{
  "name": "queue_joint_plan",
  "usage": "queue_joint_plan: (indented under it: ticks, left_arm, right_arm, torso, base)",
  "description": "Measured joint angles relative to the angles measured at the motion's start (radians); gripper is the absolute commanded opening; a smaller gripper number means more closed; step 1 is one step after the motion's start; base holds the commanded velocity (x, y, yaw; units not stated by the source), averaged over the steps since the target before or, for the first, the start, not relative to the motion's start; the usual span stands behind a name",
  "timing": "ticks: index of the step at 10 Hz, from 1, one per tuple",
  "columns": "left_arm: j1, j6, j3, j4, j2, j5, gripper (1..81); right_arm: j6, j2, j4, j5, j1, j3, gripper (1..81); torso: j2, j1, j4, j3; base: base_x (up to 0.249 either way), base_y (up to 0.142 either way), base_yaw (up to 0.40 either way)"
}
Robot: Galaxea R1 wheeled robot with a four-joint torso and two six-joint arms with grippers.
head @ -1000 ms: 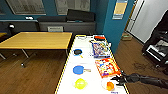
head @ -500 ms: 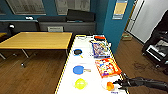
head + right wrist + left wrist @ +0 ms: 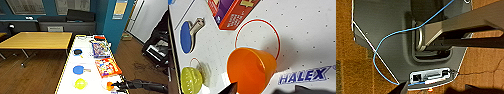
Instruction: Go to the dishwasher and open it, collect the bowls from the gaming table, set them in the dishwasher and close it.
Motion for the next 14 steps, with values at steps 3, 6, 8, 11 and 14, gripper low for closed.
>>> queue_joint_plan:
  ticks: [3,6,8,11,14]
  left_arm:
    - [0.000,0.000,0.000,0.000,0.000,0.000,81.1]
    - [0.000,0.000,0.000,0.000,-0.003,0.000,81.1]
    - [0.000,0.000,0.000,0.000,-0.002,0.000,81.1]
    - [0.000,0.000,0.000,0.000,-0.004,0.001,81.1]
    - [0.000,0.000,0.000,0.000,-0.003,0.001,81.1]
  right_arm:
    - [0.000,0.014,0.000,0.001,-0.001,-0.030,81.1]
    - [0.000,0.029,0.001,0.002,0.000,-0.085,81.1]
    - [0.002,0.031,0.001,0.002,-0.001,-0.112,81.1]
    - [0.003,0.059,0.001,0.005,-0.009,-0.162,81.1]
    - [0.003,0.090,0.002,0.018,-0.014,-0.168,81.1]
  torso:
    - [0.000,0.000,0.000,0.000]
    - [0.000,0.000,0.000,0.000]
    - [0.000,0.000,0.000,0.000]
    - [0.000,0.000,0.000,0.000]
    - [0.000,0.000,0.000,0.000]
  base:
    - [0.000,0.000,0.000]
    - [0.000,0.000,0.000]
    - [0.000,0.000,0.000]
    - [0.000,0.000,0.000]
    - [0.000,0.000,0.000]
